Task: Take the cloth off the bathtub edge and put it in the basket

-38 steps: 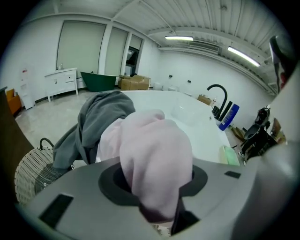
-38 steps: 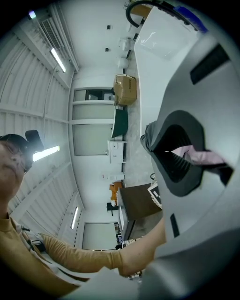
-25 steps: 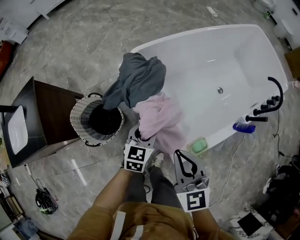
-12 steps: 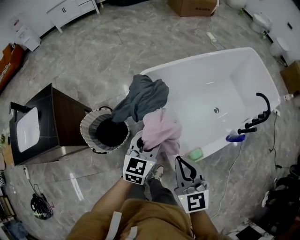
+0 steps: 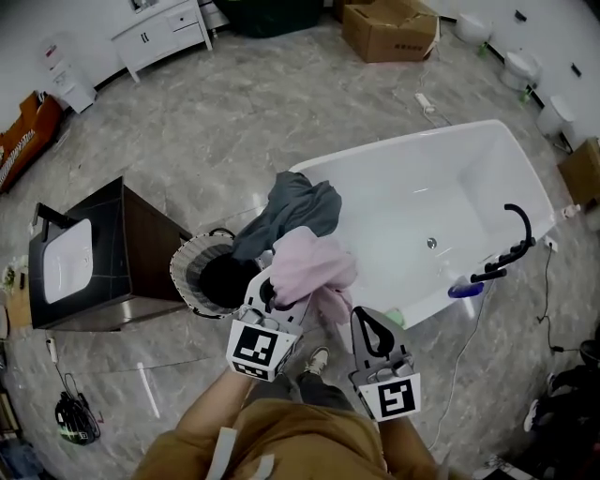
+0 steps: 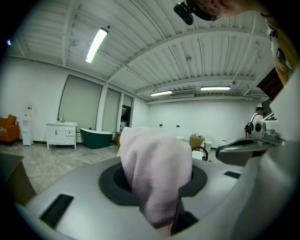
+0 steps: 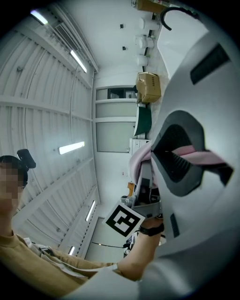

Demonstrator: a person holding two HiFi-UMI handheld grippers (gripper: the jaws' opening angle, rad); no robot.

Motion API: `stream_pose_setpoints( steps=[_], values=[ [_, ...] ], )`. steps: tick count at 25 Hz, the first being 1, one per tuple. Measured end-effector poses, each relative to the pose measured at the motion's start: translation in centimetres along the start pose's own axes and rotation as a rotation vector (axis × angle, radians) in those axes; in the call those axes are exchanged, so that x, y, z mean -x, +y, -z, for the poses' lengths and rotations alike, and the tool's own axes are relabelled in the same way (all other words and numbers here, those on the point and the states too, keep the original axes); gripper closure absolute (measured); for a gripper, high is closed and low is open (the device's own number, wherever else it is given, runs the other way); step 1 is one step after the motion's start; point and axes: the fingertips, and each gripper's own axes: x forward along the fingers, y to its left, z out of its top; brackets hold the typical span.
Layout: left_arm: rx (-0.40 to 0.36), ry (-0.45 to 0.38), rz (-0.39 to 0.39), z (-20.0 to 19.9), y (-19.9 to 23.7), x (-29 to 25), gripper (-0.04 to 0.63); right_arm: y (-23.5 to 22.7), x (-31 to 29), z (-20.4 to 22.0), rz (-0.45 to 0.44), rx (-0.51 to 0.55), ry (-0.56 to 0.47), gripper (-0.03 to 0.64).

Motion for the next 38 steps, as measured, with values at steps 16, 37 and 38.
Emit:
stream_pose_setpoints(
  steps=[16, 37, 38],
  values=[
    [-0.055, -0.151, -0.137, -9.9, 4.3, 8.9, 0.43, 3.8, -2.1, -5.2, -0.091, 0.021, -0.049, 0.611],
    [-0.06, -0.232, -0.434, -12.7, 15.7, 23.7, 0.43, 16.4, -10.5, -9.4, -0.342, 0.102, -0.081, 0.611],
    [-0.063, -0.234, -0.44, -12.6, 16.2, 24.1, 0.43, 16.8, -10.8, -9.4, -0.344, 0.104, -0.082, 0.611]
  ],
)
